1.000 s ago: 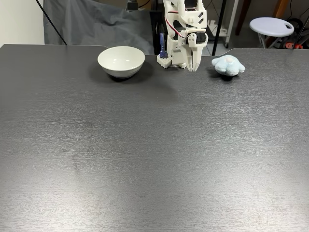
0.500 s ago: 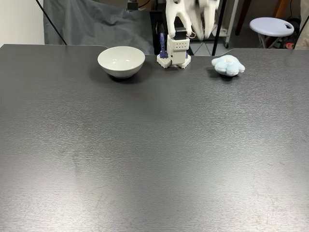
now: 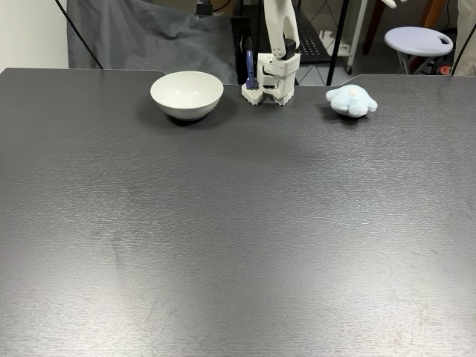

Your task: Grasp a skyblue doll and put it in the white bowl.

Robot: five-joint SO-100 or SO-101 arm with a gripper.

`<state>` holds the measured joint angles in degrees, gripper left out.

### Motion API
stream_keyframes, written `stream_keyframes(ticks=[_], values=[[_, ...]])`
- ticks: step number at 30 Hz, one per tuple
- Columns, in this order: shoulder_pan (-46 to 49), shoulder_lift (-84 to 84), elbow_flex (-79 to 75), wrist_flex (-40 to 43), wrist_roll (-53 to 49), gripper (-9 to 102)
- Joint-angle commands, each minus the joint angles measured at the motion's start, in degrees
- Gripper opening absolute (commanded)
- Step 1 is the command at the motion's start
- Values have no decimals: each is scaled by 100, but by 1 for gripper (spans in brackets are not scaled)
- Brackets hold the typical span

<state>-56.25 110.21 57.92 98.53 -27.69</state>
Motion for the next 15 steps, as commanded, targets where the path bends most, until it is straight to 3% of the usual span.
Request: stream_keyframes(ticks=[1,6,15], values=[[-826,-246,-290,299,44,6],[-1248,-729,220,299,70,6],[-1204,-729,3015,290,26,6]])
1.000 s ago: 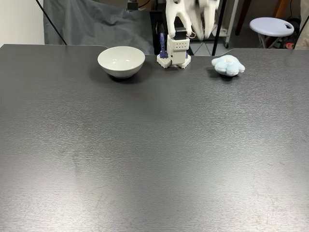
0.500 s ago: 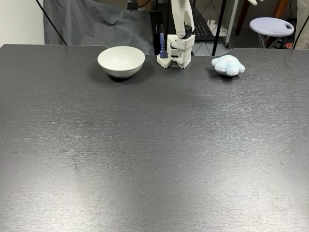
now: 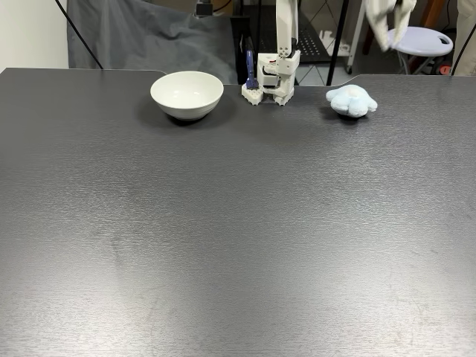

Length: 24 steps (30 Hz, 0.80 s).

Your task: Grasp a skyblue doll and put it in the white bowl.

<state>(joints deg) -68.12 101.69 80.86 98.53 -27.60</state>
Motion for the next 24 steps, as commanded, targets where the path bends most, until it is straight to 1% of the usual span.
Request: stream_keyframes(ticks=[1,5,9,18,20,24], values=[[-18,123,949,290,18,6],[-35,123,1626,290,18,6],[-70,149,1942,229,18,6],[-70,624,1978,-598,123,6],[-62,870,1978,-800,334,6],[-79,1187,1978,-1046,1239,6]])
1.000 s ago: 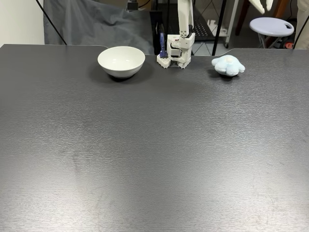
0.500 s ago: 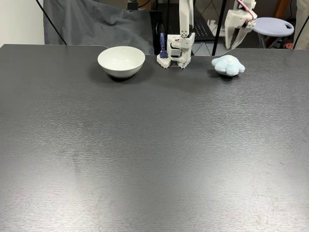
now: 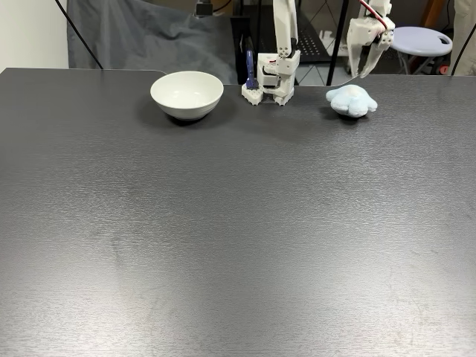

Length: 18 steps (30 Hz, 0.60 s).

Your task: Grasp a skyblue doll and put it in the white bowl.

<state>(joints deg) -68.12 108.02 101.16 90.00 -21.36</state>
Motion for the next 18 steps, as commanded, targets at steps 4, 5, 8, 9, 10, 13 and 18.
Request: stream_keyframes(ticks=[4,5,8,9,10,13,18], values=[[-79,554,-53,-290,1072,6],[-79,554,-53,-325,1099,6],[-79,554,-53,-448,1116,6],[-79,554,-44,-475,1125,6],[-79,554,-44,-483,1125,6],[-79,554,-35,-466,1116,6],[-88,554,-35,-396,1028,14]])
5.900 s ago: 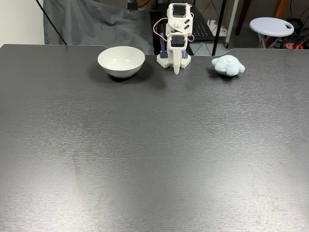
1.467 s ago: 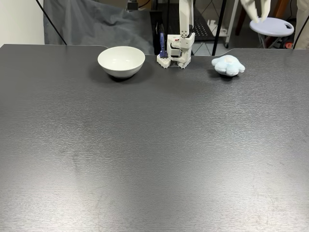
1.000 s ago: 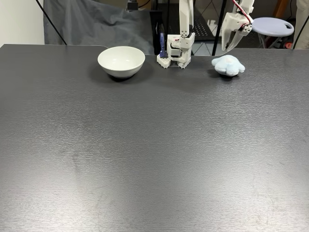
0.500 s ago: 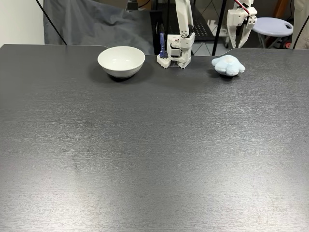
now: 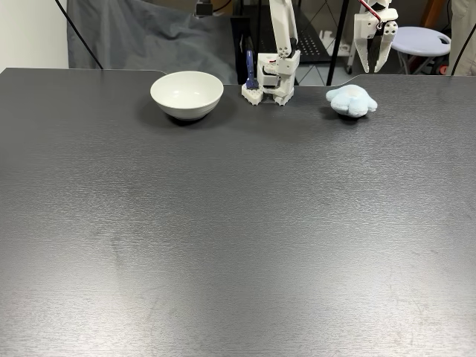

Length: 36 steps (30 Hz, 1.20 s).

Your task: Grasp a skyblue doll and put it in the white bowl.

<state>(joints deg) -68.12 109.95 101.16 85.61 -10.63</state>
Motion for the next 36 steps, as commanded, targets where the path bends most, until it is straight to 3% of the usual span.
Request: stream_keyframes(ticks=[1,7,11,30,36], values=[[-88,343,-35,44,-44,19],[-88,272,290,53,-44,48],[-114,290,1292,-44,-44,59],[-88,272,2522,-1459,-53,60],[-79,264,2593,-1494,-53,60]])
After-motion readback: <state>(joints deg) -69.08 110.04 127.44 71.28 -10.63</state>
